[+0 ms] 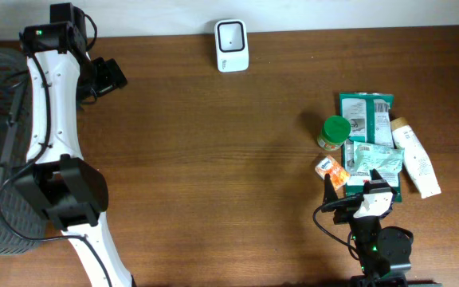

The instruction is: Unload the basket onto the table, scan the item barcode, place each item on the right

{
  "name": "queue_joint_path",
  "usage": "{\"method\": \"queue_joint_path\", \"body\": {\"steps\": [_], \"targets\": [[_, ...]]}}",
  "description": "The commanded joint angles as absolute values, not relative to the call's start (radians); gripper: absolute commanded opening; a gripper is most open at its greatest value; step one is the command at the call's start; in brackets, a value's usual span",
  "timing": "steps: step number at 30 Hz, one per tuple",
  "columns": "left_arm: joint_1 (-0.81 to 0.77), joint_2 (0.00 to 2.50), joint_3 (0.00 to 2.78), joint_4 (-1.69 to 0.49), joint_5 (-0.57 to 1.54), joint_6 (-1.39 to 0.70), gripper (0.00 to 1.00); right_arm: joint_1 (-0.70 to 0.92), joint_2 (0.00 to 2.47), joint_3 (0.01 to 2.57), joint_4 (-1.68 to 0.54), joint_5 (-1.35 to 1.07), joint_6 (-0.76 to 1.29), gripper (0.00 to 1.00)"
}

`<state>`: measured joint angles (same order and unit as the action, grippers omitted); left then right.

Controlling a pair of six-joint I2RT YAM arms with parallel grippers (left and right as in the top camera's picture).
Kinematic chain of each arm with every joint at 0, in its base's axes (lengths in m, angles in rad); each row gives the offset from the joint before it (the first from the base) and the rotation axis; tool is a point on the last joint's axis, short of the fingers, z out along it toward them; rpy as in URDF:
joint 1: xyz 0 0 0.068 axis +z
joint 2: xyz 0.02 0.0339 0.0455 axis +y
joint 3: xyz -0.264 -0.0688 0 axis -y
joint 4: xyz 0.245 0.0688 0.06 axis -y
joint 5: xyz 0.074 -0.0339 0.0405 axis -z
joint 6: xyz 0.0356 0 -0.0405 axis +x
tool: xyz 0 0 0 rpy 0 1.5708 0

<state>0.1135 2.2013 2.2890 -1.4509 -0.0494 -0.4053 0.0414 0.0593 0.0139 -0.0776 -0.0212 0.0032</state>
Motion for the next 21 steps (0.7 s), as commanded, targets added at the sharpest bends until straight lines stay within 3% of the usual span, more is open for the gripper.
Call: {"method": "queue_joint_path", "body": {"steps": [1,6,10,17,21], "targets": [[0.118,2.205,2.292,-1.452,-0.048,-0.407,0.99,0.039,0.046,0.006,-0.078,-0.026,0.004,0.98],[0.106,2.144,2.292,-1.452,-0.048,-0.407,0.99,0.039,0.046,0.006,-0.078,-0.026,0.004,0.98],[0.067,1.895,2.152,-1.338,-0.080,-0.407,0.99,0.039,0.046,0.006,-0.078,-0.026,0.004,0.98],[0.065,1.224,1.155,-0.572,-0.095,-0.382,0.99,0.039,0.046,0.006,-0.078,-0.026,0.004,0.98],[0.065,0.783,0.603,-0.185,-0.095,-0.207,0.99,0.039,0.046,0.006,-0.078,-0.026,0.004,0.98]]}}
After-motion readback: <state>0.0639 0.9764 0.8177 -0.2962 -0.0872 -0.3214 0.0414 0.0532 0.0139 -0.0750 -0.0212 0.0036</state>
